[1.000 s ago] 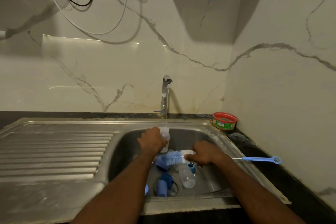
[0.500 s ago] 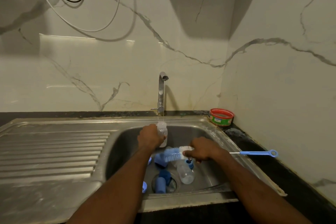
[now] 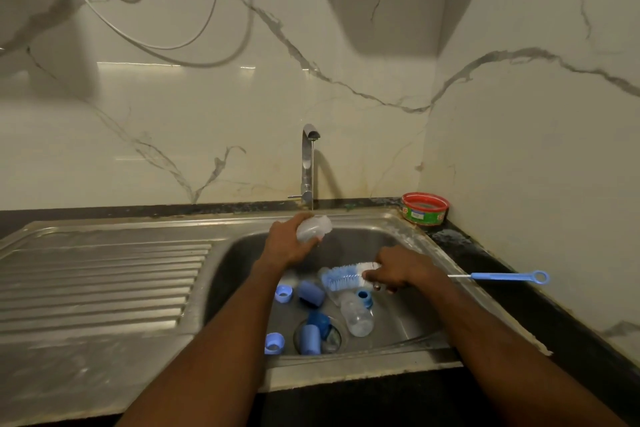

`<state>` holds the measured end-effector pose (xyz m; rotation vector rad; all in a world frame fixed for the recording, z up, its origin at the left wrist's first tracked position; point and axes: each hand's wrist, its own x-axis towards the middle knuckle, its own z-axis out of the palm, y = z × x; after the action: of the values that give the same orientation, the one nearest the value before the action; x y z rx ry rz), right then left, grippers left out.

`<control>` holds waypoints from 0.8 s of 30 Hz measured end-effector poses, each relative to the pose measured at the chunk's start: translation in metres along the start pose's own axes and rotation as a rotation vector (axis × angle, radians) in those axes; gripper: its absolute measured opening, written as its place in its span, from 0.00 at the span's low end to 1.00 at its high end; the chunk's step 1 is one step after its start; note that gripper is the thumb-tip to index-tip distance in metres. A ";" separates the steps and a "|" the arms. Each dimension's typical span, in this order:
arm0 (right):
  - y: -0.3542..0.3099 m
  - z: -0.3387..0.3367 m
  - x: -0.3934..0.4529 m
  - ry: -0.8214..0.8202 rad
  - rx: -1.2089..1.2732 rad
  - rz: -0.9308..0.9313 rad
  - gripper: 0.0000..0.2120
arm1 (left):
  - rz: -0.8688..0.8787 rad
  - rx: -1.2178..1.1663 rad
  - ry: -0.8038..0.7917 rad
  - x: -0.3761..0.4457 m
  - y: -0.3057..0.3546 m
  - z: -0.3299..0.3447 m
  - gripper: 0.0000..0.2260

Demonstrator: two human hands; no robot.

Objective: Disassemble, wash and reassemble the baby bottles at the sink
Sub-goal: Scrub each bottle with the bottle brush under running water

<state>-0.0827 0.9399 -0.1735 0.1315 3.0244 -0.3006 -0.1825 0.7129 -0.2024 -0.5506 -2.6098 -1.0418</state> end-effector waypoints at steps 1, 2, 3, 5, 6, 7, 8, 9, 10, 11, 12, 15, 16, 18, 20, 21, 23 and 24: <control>0.000 0.000 0.001 -0.001 -0.005 0.006 0.17 | -0.024 -0.003 0.006 0.001 -0.001 0.000 0.29; 0.001 0.000 0.002 -0.003 -0.009 0.012 0.17 | -0.056 -0.015 0.031 0.001 0.000 0.000 0.31; 0.000 0.001 0.002 -0.002 -0.015 0.019 0.17 | -0.095 -0.031 0.067 0.002 0.001 -0.001 0.32; 0.000 0.002 0.003 0.001 -0.010 0.029 0.17 | -0.148 -0.068 0.129 0.003 0.004 -0.002 0.33; -0.001 0.003 0.003 -0.001 -0.004 0.034 0.17 | -0.155 -0.083 0.139 0.003 0.004 -0.002 0.33; -0.002 0.003 0.003 -0.005 0.000 0.040 0.17 | -0.156 -0.091 0.140 0.002 0.006 -0.002 0.33; -0.003 0.003 0.003 -0.007 0.002 0.043 0.17 | -0.156 -0.095 0.136 0.001 0.006 -0.001 0.33; -0.004 0.002 0.003 -0.008 0.002 0.043 0.17 | -0.153 -0.099 0.137 0.000 0.007 -0.001 0.34; -0.004 0.001 0.002 -0.007 0.002 0.038 0.16 | -0.144 -0.104 0.140 0.000 0.007 0.000 0.35; -0.004 0.001 0.002 -0.003 0.002 0.032 0.16 | -0.130 -0.106 0.143 0.000 0.008 0.000 0.35; -0.004 0.001 0.003 0.001 0.000 0.026 0.15 | -0.111 -0.101 0.149 -0.001 0.009 -0.001 0.34; -0.004 -0.001 0.003 0.021 -0.007 0.023 0.11 | -0.049 -0.076 0.166 -0.001 0.009 -0.001 0.32; -0.004 -0.001 0.003 0.026 -0.009 0.022 0.11 | -0.034 -0.060 0.166 -0.001 0.009 -0.001 0.33; -0.004 -0.003 0.002 0.038 -0.014 0.026 0.13 | -0.004 -0.028 0.169 -0.002 0.009 0.000 0.33; -0.005 -0.004 0.000 0.105 -0.078 0.024 0.17 | 0.033 -0.015 0.222 -0.004 0.013 -0.004 0.34; -0.006 -0.005 -0.001 0.180 -0.112 0.015 0.19 | 0.054 -0.024 0.268 -0.004 0.018 -0.007 0.33; -0.010 -0.009 -0.001 0.371 -0.127 -0.017 0.20 | 0.087 -0.049 0.355 -0.003 0.026 -0.012 0.32; -0.011 -0.009 -0.002 0.441 -0.115 -0.024 0.19 | 0.075 -0.060 0.359 -0.004 0.027 -0.012 0.32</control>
<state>-0.0827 0.9304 -0.1623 0.1730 3.4722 -0.1076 -0.1654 0.7217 -0.1789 -0.4257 -2.2358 -1.0852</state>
